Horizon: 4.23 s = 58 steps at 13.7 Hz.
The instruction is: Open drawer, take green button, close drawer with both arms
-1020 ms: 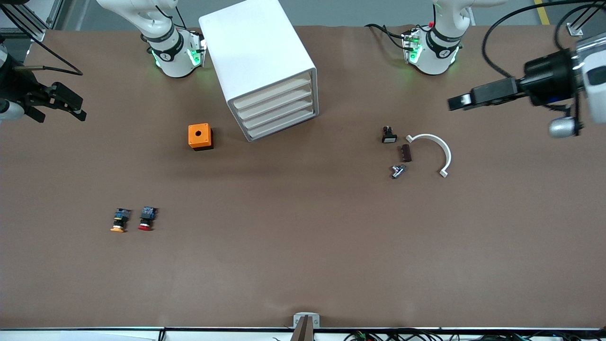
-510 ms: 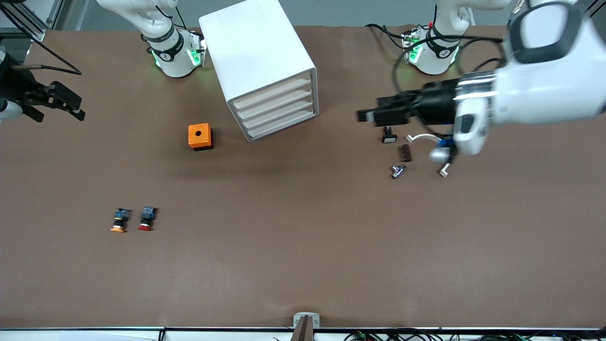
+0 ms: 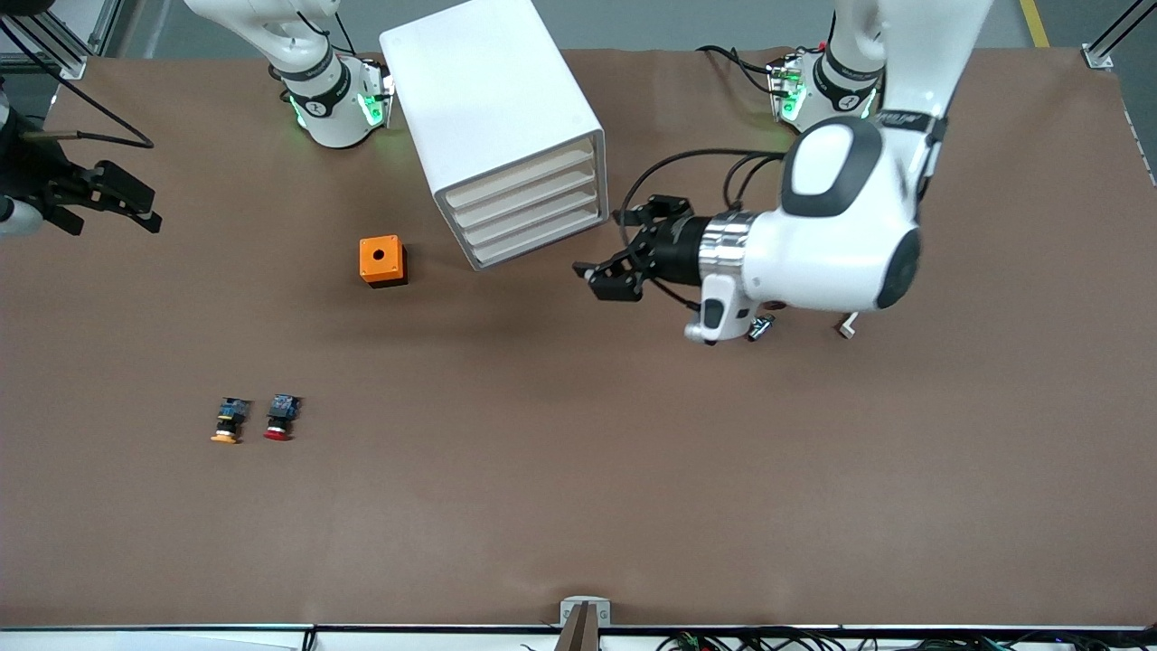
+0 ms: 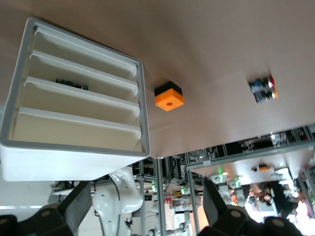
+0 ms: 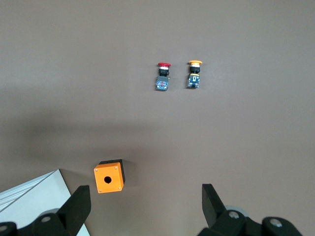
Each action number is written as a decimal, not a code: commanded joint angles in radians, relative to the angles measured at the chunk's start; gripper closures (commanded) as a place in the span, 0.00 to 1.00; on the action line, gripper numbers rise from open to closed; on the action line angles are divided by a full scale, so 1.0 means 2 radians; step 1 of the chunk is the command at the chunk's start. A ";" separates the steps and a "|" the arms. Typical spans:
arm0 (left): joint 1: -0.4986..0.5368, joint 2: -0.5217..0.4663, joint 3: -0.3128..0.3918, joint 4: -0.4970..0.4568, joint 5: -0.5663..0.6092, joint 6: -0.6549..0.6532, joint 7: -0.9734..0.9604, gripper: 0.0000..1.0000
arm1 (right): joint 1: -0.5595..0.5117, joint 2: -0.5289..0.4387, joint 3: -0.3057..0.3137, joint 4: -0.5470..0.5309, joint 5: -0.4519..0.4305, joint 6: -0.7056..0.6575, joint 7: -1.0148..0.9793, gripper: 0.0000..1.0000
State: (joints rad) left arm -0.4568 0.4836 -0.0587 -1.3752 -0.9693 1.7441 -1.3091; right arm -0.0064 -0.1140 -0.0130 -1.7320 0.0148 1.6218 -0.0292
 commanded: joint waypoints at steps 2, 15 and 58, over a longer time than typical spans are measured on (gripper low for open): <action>-0.012 0.075 0.003 0.038 -0.005 -0.004 -0.111 0.00 | -0.003 0.029 0.001 0.019 -0.002 -0.001 -0.006 0.00; -0.032 0.211 -0.004 0.038 0.000 -0.117 -0.378 0.00 | -0.009 0.108 0.001 0.033 -0.014 0.019 0.002 0.00; 0.003 0.297 -0.020 0.033 -0.062 -0.170 -0.490 0.88 | 0.170 0.211 0.003 0.035 0.023 0.170 0.466 0.00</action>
State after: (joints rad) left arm -0.4721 1.0742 -0.0974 -1.3268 -1.0652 1.3842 -2.2741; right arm 0.2933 0.2863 0.0028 -1.6850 0.0586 1.9557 0.8214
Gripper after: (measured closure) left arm 0.881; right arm 0.000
